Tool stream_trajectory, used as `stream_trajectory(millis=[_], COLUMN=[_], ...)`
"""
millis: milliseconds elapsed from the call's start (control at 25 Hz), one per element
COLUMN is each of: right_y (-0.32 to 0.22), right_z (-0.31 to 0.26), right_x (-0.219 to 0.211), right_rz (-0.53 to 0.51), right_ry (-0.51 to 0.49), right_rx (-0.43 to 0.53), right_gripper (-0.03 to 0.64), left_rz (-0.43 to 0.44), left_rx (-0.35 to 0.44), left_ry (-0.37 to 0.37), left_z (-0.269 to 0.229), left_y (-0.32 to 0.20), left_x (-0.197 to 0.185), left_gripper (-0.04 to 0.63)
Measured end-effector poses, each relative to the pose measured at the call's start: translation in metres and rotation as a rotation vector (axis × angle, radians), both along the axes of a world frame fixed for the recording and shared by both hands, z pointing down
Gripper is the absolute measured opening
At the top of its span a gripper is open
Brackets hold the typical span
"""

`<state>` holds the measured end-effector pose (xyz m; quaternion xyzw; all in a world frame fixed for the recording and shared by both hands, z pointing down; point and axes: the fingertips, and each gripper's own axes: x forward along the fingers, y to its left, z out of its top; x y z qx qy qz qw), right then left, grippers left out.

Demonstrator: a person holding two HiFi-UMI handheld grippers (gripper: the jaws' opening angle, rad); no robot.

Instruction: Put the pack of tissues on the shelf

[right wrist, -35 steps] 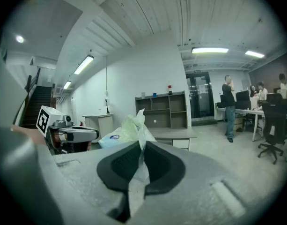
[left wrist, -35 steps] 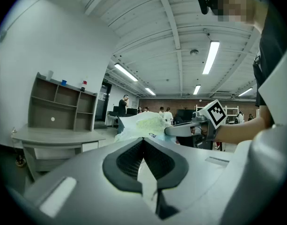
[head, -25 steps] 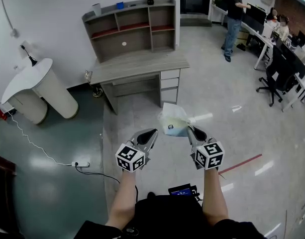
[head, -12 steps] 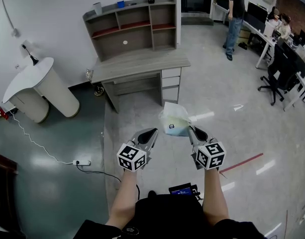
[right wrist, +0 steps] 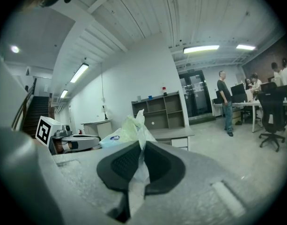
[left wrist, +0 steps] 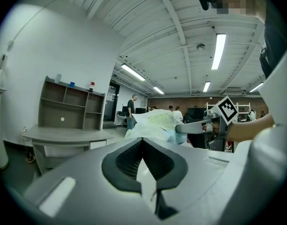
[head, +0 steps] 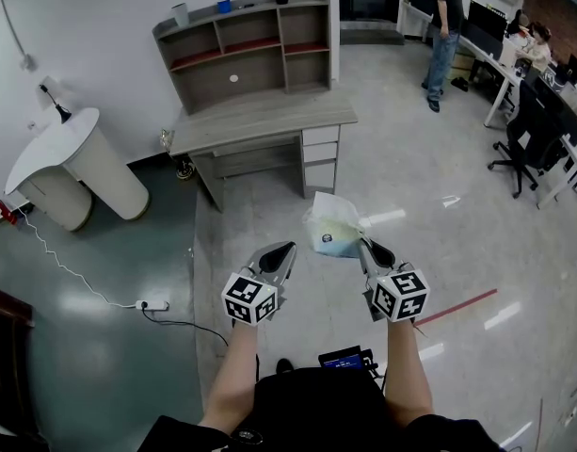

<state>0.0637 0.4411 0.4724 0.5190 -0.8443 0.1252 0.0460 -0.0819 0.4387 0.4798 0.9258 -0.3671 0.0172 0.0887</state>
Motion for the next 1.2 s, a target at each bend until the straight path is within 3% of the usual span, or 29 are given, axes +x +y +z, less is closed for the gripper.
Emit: stream_trajectory(millis=[760, 1200], right_y=[-0.005, -0.017], right_z=[0.008, 0.028], right_x=[0.056, 0.056], right_rz=[-0.025, -0.015], right_ry=[-0.038, -0.041], right_rx=[0.003, -0.031], right_gripper=[0.018, 0.019], left_rz=[-0.023, -0.015], left_rx=[-0.029, -0.057], left_ry=[-0.058, -0.047], left_z=[0.013, 0.032], left_y=[0.006, -0.01], left_x=[0.057, 0.057], left_gripper=[-0.006, -0.008])
